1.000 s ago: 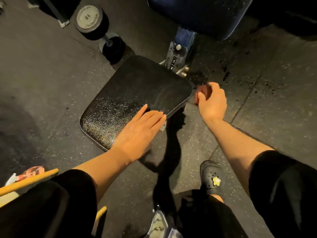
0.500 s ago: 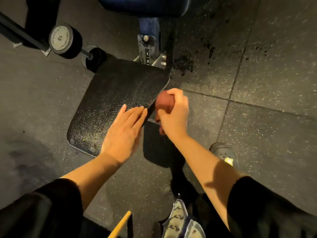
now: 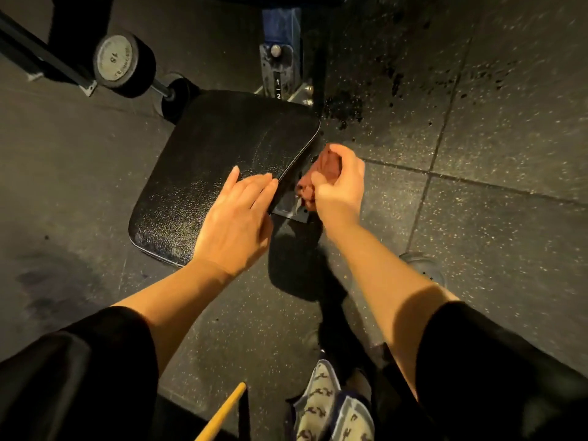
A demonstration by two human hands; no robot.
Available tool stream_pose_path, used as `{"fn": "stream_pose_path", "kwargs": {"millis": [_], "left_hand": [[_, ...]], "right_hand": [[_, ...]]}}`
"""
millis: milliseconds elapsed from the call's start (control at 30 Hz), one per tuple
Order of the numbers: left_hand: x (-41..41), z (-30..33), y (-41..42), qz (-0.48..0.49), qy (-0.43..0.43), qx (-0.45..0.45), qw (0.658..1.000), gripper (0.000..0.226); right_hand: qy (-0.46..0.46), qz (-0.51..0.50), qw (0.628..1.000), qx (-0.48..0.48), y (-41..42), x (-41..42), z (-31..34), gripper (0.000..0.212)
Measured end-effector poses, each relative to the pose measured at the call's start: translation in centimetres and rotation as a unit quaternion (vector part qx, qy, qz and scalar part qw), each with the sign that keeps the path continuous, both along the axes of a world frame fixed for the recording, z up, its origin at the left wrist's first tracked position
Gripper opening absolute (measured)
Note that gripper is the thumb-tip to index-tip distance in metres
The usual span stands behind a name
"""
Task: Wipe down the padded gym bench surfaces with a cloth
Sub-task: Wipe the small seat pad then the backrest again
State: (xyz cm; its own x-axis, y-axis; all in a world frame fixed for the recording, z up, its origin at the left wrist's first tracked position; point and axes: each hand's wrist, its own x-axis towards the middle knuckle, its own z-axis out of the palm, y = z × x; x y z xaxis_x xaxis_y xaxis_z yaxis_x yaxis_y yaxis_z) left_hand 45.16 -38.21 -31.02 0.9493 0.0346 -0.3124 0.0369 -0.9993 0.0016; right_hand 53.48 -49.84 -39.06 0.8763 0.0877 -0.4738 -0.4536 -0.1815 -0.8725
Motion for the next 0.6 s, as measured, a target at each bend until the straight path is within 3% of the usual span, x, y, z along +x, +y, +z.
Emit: {"fn": "stream_pose_path", "kwargs": {"millis": [67,233,300,433,600], "left_hand": [[-0.1,0.2,0.0,-0.009,-0.022,-0.009,1.000,0.055],[-3.8,1.0,-0.7,0.058,-0.109,-0.054,0.991,0.049],[-6.5,1.0,-1.3,0.062,-0.131,-0.059,0.988,0.053],[-11.1,0.1,-1.8,0.094,-0.148,-0.048,0.983,0.062],[-13.4,0.0,-2.5,0.139,-0.167,-0.056,0.975,0.075]], "right_hand": [[0.018,-0.006,0.999,0.041,1.6,1.3,0.2,0.051],[-0.013,0.114,0.993,-0.014,0.5,-3.9,2.0,0.049],[-0.007,0.059,0.998,-0.028,-0.1,-2.8,2.3,0.047],[0.058,-0.028,0.997,0.043,2.3,-0.7,2.6,0.039],[0.058,0.082,0.993,0.055,0.7,-6.9,4.1,0.037]]}}
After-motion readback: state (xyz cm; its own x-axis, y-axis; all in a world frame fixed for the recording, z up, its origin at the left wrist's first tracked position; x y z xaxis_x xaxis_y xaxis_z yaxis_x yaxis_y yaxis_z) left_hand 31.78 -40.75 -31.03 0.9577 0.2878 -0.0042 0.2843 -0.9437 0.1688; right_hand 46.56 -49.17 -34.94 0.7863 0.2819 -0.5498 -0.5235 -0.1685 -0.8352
